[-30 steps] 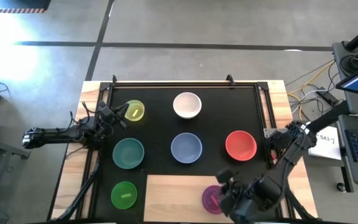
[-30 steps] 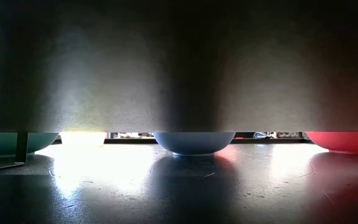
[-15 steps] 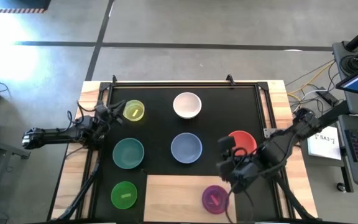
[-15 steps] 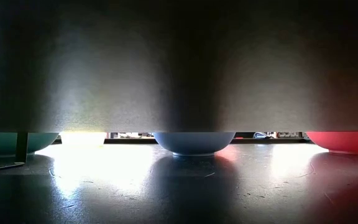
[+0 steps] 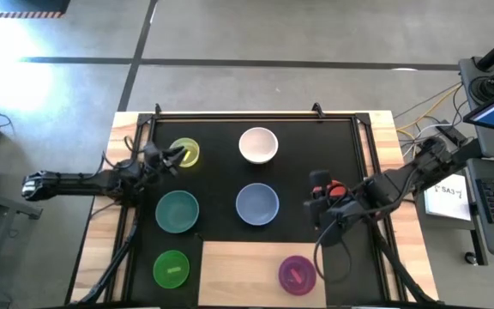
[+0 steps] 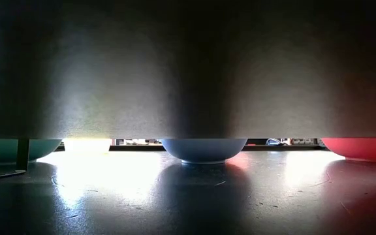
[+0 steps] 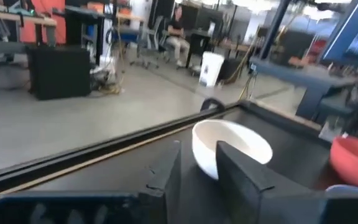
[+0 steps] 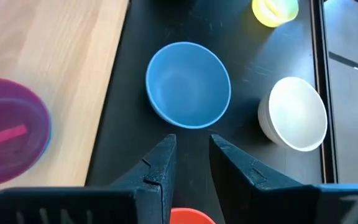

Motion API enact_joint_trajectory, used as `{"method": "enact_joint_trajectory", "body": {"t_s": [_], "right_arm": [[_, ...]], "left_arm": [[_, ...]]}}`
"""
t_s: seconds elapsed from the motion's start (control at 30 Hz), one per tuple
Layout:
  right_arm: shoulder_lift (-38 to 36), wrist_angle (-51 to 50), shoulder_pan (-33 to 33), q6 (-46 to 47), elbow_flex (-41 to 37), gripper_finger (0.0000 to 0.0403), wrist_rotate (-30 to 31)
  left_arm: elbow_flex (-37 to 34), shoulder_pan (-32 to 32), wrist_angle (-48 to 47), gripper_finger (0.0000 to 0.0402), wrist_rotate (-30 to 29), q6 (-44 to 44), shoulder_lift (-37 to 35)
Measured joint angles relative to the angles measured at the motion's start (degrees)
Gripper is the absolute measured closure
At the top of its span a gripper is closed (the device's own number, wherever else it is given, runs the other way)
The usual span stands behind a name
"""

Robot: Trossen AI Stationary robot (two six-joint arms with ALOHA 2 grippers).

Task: Place and stack bowls onto a shelf
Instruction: Stack the small yellow bowl on top of the small pink bowl on the shelf

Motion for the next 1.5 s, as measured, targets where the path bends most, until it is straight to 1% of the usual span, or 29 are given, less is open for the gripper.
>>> {"method": "enact_joint_trajectory", "body": {"t_s": [0.07, 0.13, 0.3, 0.4, 0.47, 0.57, 0.7, 0.9, 1.1, 1.27, 1.5], "right_arm": [[-0.8, 0.9, -0.9, 0.1, -1.2, 0.0316, 0.0], [-1.4, 1.8, -1.8, 0.4, -2.4, 0.0316, 0.0], [-2.1, 3.4, -4.6, 4.0, -4.3, 0.0316, 0.0], [-1.9, 3.3, -6.6, 7.9, -4.4, 0.0316, 0.0], [-1.7, 3.1, -7.6, 9.4, -4.4, 0.0316, 0.0], [-1.4, 2.9, -8.2, 9.1, -4.5, 0.0316, -0.2], [-1.4, 2.9, -8.6, 8.6, -4.5, 0.0316, -0.5], [-1.8, 3.2, -8.6, 9.0, -4.5, 0.0316, -0.5], [-1.7, 3.2, -8.6, 9.0, -4.5, 0.0316, -2.1], [-1.6, 3.0, -8.6, 9.0, -4.5, 0.0316, -2.1], [-1.6, 2.9, -8.6, 8.9, -4.5, 0.0316, -2.1]], "left_arm": [[3.7, 0.0, -5.3, 0.0300, -1.2, -1.1, 2.7], [8.2, 0.1, -13.7, 0.0292, -1.3, -3.8, 5.6], [19.6, 0.2, -38.8, 0.0294, -1.2, -18.4, 14.2], [24.7, 0.2, -49.4, 0.0300, 1.3, -25.3, 19.3], [26.6, 0.2, -52.8, 0.0304, 4.2, -27.3, 22.5], [27.0, 0.2, -53.0, 0.0307, 7.7, -27.0, 26.7], [26.4, 0.5, -51.5, 0.0308, 10.7, -26.6, 31.7], [26.1, 2.8, -51.1, 0.0308, 10.5, -26.5, 37.9], [26.1, 6.4, -46.4, 0.0308, 10.5, -22.9, 42.3], [26.1, 8.5, -42.2, 0.0308, 12.5, -19.1, 45.3], [26.1, 10.7, -40.9, 0.0308, 12.8, -18.8, 50.4]]}}
